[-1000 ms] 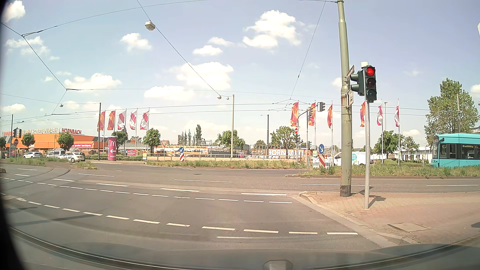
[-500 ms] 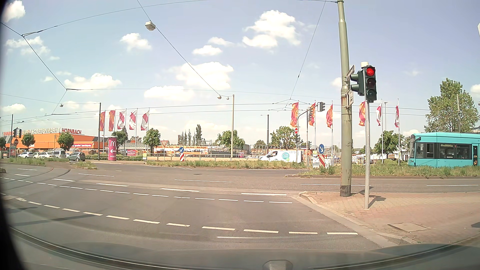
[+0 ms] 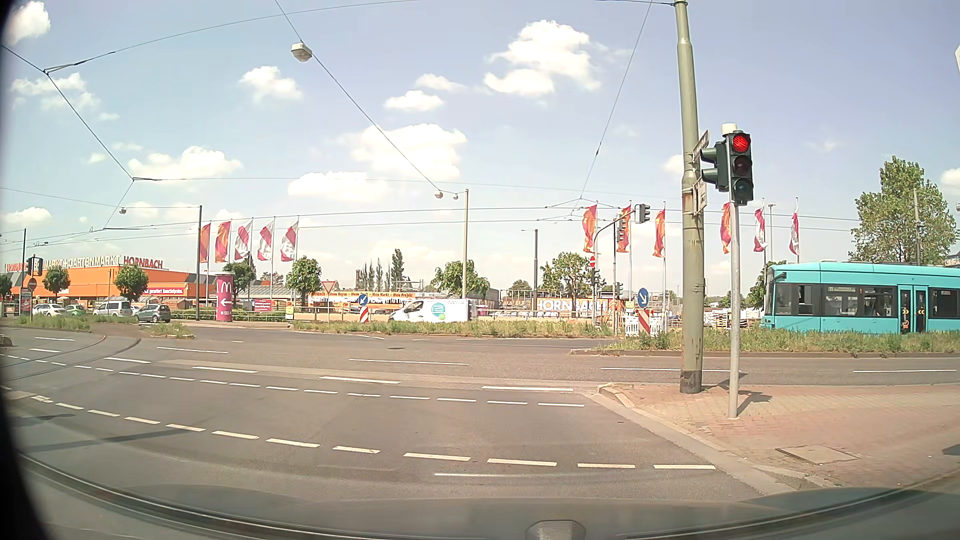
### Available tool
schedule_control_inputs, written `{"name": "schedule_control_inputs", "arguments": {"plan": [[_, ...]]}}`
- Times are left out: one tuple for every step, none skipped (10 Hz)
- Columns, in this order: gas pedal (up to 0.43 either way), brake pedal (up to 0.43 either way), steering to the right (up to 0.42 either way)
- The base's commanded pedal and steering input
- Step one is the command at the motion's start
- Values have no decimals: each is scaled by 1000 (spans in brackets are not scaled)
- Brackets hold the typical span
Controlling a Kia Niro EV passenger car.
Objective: Follow the waypoints while adhering to traffic rules and regulations
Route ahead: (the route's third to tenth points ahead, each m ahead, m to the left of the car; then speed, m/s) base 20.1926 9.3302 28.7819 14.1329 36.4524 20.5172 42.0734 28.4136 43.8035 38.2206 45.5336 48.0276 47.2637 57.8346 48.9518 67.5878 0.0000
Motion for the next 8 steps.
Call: {"name": "schedule_control_inputs", "arguments": {"plan": [[0,348,-48],[0,348,-49],[0,348,-49],[0,348,-49],[0,348,-49],[0,348,-49],[0,348,-48],[0,348,-48]]}}
